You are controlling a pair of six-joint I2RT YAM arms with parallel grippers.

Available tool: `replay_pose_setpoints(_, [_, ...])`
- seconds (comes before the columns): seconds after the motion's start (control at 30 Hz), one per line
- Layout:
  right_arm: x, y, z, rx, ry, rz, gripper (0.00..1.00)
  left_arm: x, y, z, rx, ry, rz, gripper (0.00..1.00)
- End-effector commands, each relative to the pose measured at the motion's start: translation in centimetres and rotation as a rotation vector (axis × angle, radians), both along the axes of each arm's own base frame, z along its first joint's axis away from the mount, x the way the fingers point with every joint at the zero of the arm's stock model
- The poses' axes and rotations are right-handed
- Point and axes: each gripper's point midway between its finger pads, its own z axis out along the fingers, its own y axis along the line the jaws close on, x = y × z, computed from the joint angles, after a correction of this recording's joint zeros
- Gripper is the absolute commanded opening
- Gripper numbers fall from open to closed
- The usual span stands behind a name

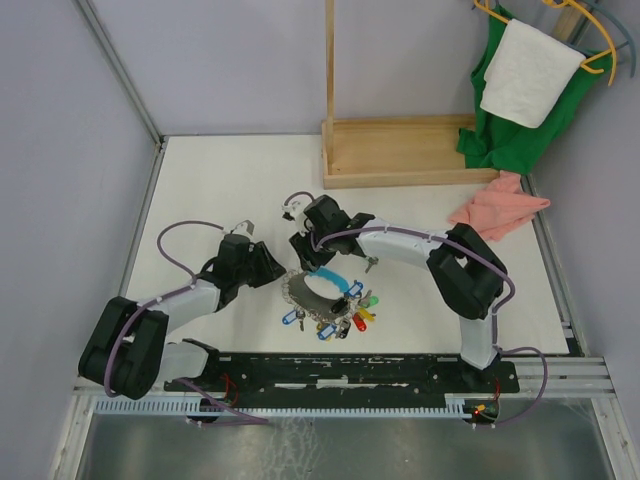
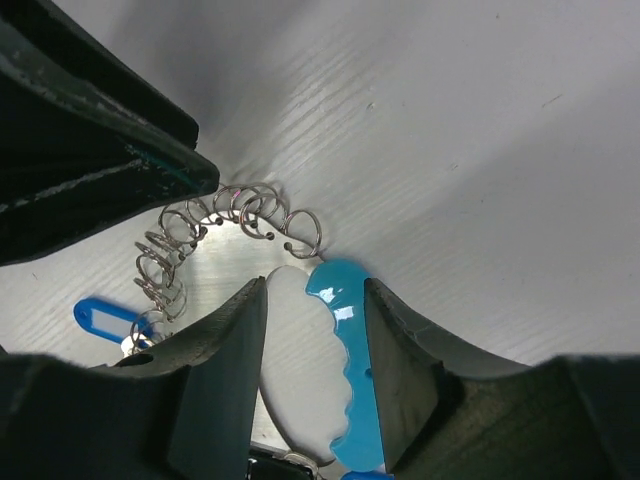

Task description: Put the keys on the keyring

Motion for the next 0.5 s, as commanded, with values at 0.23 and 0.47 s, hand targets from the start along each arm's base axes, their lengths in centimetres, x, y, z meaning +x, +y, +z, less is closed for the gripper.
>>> replay_pose_setpoints(0.23, [1.7, 3.1, -0.2, 0.076, 0.09, -0.058, 0.47, 0.3, -1.5, 0.0, -0.043, -0.046, -0.101, 0.37])
replay_pose_setpoints(0.47, [1.5, 3.4, -1.1, 0.07, 0.129, -0.053, 0.41, 0.0, -1.7, -0.1, -0.054, -0.036, -0.113, 0.36])
